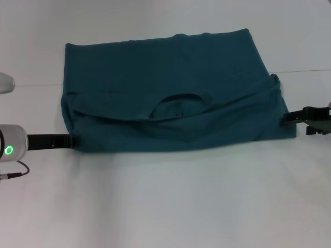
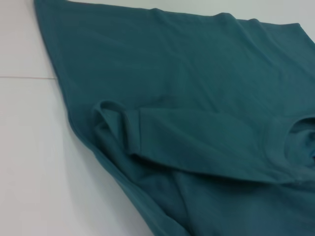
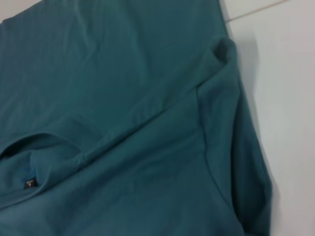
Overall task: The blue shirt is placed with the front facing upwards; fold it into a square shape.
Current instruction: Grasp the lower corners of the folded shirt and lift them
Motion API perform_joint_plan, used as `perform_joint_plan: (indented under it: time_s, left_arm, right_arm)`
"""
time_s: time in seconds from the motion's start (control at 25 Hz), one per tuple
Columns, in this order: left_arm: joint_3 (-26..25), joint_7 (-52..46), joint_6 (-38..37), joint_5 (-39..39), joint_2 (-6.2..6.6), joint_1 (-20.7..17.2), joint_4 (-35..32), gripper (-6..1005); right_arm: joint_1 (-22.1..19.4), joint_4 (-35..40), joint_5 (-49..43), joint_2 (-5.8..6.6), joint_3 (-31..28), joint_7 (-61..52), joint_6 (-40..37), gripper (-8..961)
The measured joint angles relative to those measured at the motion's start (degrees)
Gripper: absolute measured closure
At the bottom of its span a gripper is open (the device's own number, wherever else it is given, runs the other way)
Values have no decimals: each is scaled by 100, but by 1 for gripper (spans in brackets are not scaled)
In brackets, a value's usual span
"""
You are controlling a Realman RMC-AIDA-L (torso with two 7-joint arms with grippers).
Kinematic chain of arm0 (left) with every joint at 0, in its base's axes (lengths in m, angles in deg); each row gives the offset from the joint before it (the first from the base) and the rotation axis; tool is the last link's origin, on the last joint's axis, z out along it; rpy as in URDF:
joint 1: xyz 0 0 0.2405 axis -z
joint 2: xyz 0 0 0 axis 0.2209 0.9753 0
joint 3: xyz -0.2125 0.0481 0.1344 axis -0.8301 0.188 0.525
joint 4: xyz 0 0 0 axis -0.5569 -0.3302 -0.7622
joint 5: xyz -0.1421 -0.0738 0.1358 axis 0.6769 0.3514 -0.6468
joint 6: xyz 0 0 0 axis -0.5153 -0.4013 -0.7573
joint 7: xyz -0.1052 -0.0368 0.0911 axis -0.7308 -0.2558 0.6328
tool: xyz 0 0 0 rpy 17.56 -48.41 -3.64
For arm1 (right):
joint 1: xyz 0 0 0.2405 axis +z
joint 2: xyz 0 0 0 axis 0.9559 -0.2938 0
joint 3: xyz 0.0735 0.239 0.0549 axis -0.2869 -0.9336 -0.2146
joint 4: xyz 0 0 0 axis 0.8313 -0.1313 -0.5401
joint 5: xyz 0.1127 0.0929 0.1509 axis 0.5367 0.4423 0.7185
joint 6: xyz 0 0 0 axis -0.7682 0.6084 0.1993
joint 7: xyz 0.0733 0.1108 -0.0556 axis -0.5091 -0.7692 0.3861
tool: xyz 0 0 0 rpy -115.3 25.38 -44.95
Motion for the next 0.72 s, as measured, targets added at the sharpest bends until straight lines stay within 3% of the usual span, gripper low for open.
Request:
perform_joint_plan:
  time_s: [0.36,0.72]
  left_arm:
    - [-6,25,18,0,-20,8,-15,986]
    - [-7,26,6,-1,-35,-6,-11,986]
  right_arm:
    - [49,-1,-23,-181,221,-3,332,48]
    - [54,31,-35,-207,442,-4,494,48]
